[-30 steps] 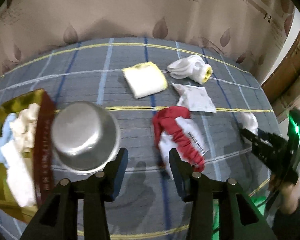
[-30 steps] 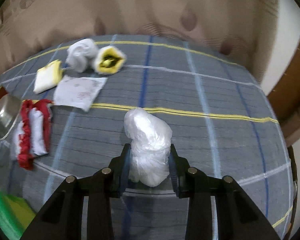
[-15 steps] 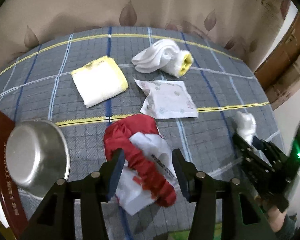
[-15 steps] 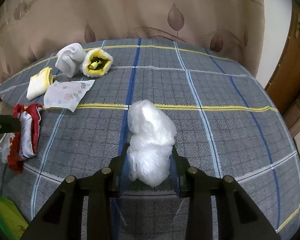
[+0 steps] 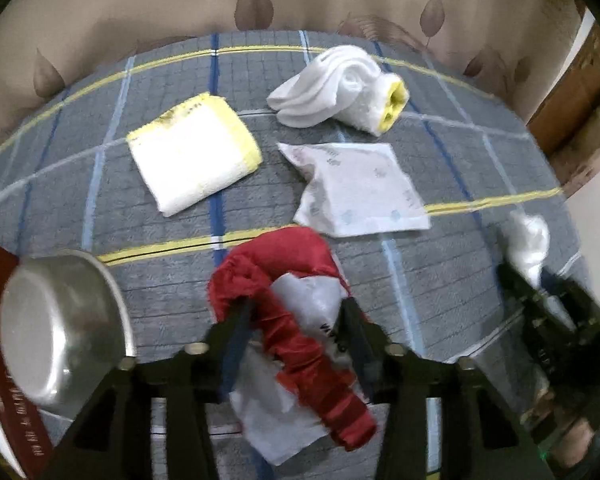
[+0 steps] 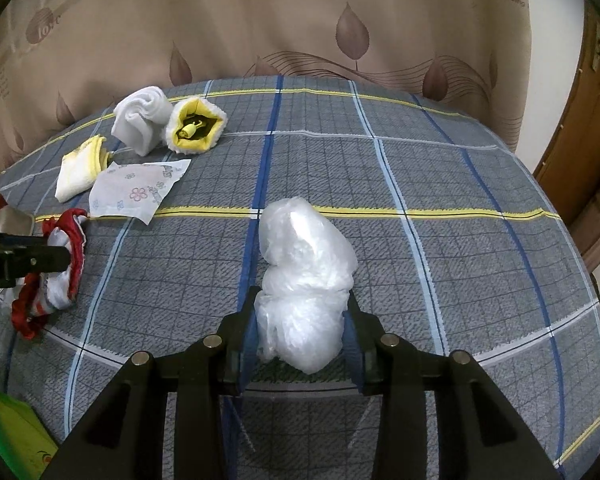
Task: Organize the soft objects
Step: 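Grasp the red-ribboned white bag with the left gripper while the right gripper grasps the plastic bag, then carry the red-ribboned bag with the left gripper into the tray and release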
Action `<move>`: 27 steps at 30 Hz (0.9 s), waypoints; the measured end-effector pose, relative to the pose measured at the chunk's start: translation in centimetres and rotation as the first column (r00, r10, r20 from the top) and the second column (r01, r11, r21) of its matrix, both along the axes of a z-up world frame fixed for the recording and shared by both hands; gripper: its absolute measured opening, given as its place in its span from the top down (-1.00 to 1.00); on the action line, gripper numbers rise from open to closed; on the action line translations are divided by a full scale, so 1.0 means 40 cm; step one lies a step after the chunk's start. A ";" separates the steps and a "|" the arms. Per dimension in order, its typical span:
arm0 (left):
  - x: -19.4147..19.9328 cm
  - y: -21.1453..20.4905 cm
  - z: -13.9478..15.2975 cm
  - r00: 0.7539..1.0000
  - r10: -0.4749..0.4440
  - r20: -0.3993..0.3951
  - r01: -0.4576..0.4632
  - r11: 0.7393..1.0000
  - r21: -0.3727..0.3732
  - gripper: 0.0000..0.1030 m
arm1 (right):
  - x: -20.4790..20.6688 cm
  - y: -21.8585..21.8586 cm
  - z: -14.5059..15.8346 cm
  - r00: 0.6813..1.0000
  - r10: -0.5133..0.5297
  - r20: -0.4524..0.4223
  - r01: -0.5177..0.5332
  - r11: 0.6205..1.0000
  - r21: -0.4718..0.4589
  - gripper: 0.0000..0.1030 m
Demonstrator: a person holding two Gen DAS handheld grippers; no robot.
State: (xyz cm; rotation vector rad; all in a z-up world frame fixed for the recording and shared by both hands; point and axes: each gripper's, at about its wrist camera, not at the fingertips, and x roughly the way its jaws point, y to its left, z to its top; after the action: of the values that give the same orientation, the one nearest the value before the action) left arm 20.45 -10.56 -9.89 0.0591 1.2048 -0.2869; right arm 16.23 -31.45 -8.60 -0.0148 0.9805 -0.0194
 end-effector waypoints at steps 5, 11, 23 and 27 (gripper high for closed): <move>-0.012 0.000 0.013 1.000 -0.015 0.013 0.015 1.000 0.014 0.60 | 0.000 0.001 0.000 1.000 0.000 0.000 0.000 1.000 -0.001 0.30; -0.027 -0.001 0.040 0.999 -0.024 0.041 0.023 0.999 0.028 0.64 | 0.000 0.000 -0.001 1.000 -0.001 0.000 0.001 1.000 0.001 0.30; -0.074 0.022 0.104 0.991 -0.033 0.127 0.026 0.998 0.060 0.64 | 0.000 -0.001 0.000 1.000 -0.001 -0.001 0.001 1.000 0.001 0.30; -0.092 0.028 0.129 0.989 -0.041 0.144 0.033 0.998 0.057 0.64 | 0.000 0.001 0.000 1.000 -0.001 -0.001 0.001 1.000 -0.001 0.30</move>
State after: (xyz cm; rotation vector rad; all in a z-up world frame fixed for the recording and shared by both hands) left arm 16.76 -9.43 -4.72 0.1479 1.0674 -0.2771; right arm 16.25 -31.43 -8.62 -0.0149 0.9814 -0.0211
